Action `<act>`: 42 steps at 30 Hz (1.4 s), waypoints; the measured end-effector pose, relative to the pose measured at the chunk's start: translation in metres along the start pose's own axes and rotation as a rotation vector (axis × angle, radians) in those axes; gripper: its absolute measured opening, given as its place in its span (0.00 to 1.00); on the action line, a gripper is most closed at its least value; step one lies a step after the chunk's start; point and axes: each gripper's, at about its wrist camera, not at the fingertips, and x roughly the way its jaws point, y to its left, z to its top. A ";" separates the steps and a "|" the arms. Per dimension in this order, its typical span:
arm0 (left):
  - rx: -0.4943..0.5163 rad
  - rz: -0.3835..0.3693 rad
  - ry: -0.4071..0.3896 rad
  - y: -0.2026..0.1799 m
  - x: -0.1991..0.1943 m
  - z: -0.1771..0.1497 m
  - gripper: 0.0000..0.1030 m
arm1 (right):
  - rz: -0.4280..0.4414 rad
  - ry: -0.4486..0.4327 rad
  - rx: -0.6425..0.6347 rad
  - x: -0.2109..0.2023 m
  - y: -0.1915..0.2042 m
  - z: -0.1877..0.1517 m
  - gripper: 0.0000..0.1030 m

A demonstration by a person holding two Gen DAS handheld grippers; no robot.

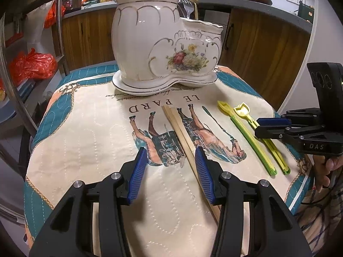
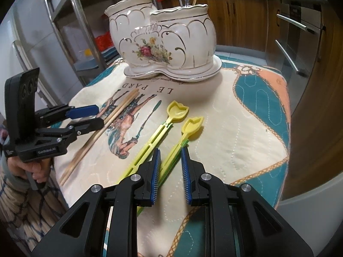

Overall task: Organize utensils
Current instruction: 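Withdraw both open tools back over the remaining utensils, then grasp another chopstick with the left tool while the right tool grasps a yellow spoon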

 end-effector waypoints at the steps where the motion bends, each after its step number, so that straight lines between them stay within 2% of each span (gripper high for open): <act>1: 0.001 0.001 0.002 -0.001 0.000 0.000 0.45 | 0.000 0.001 -0.001 0.000 0.000 0.000 0.21; 18: 0.003 0.033 0.032 0.001 -0.005 -0.003 0.40 | -0.023 0.009 -0.026 -0.004 0.003 -0.004 0.21; 26: 0.033 0.045 0.096 0.006 -0.006 0.003 0.38 | -0.038 0.027 -0.043 -0.003 0.006 -0.003 0.21; 31: 0.037 0.027 0.159 0.018 -0.007 0.007 0.36 | -0.044 0.092 -0.076 -0.002 0.009 0.004 0.21; 36: 0.058 0.001 0.219 0.017 -0.005 0.012 0.33 | -0.056 0.196 -0.129 0.002 0.014 0.012 0.21; 37: 0.071 0.003 0.227 0.014 -0.005 0.012 0.29 | -0.060 0.213 -0.142 0.003 0.015 0.013 0.21; 38: 0.083 0.000 0.235 0.012 -0.004 0.012 0.20 | -0.063 0.235 -0.157 0.004 0.016 0.015 0.21; 40: 0.113 -0.014 0.256 0.009 -0.002 0.015 0.14 | -0.063 0.270 -0.179 0.006 0.017 0.017 0.20; 42: 0.122 -0.027 0.279 0.010 0.000 0.018 0.14 | -0.059 0.306 -0.189 0.007 0.016 0.020 0.19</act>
